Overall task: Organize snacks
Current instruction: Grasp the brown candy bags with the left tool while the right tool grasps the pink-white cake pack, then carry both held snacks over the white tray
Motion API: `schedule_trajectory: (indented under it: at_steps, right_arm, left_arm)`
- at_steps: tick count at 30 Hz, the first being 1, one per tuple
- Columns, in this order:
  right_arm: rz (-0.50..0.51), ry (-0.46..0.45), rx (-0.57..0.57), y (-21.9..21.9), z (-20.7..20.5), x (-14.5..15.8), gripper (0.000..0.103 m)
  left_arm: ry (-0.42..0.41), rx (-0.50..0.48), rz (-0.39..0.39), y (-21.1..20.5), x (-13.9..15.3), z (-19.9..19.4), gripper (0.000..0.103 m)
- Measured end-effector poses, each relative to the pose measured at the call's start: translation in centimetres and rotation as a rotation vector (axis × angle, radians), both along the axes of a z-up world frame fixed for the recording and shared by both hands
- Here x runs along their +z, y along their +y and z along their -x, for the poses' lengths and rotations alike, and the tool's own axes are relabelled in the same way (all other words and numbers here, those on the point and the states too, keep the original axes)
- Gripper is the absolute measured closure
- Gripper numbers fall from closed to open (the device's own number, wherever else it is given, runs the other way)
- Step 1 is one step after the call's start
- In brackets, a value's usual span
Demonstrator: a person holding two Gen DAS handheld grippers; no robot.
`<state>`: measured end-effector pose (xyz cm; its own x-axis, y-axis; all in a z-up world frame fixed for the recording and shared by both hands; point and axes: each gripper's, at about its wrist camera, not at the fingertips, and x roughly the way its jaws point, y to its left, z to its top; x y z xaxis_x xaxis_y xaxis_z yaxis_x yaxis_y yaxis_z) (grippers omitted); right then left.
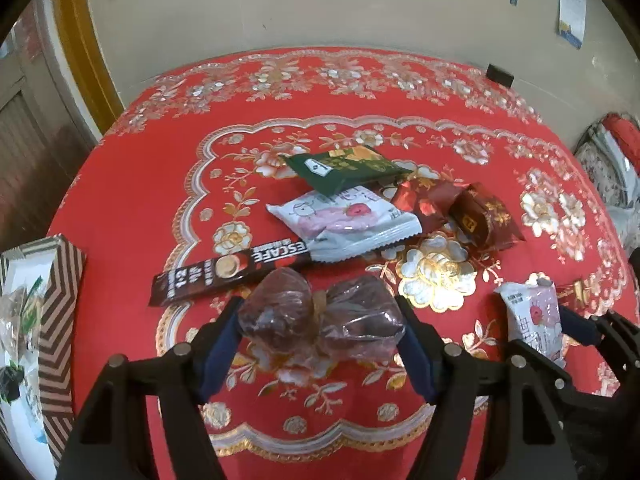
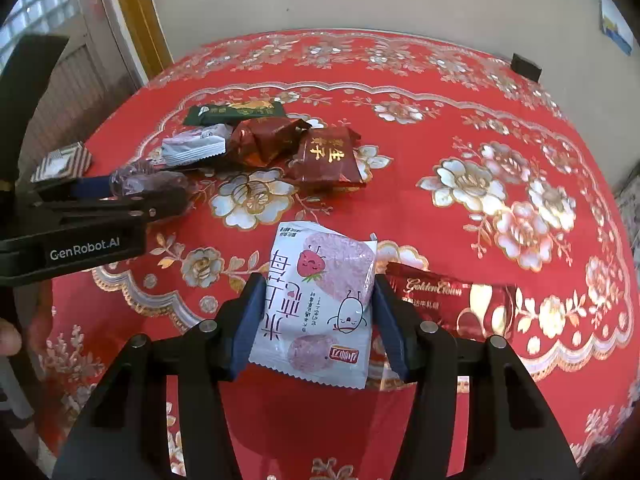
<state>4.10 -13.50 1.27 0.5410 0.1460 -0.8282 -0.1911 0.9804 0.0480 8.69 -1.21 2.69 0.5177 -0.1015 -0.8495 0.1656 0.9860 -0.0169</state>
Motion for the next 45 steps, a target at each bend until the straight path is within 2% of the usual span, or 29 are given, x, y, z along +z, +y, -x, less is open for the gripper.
schedule_trajectory:
  at_steps: [7,21,34,45]
  right_arm:
    - [-0.065,-0.038,0.026,0.4,1.9,1.2,0.050]
    - [-0.083,-0.067,0.102,5.6,3.1,2.5,0.050]
    - [-0.076,-0.084,0.243,13.6,3.5,3.9,0.050]
    - [-0.061,-0.094,0.367,21.3,3.7,4.9,0.050]
  left_arm:
    - [-0.054,0.022,-0.002,1.7,1.6,2.6,0.029]
    - [-0.113,0.082,-0.013,5.9,3.5,6.6,0.029]
    - [-0.156,0.187,-0.023,12.8,5.4,9.0,0.029]
    - [-0.160,0.303,-0.036,19.9,5.5,10.4,0.029]
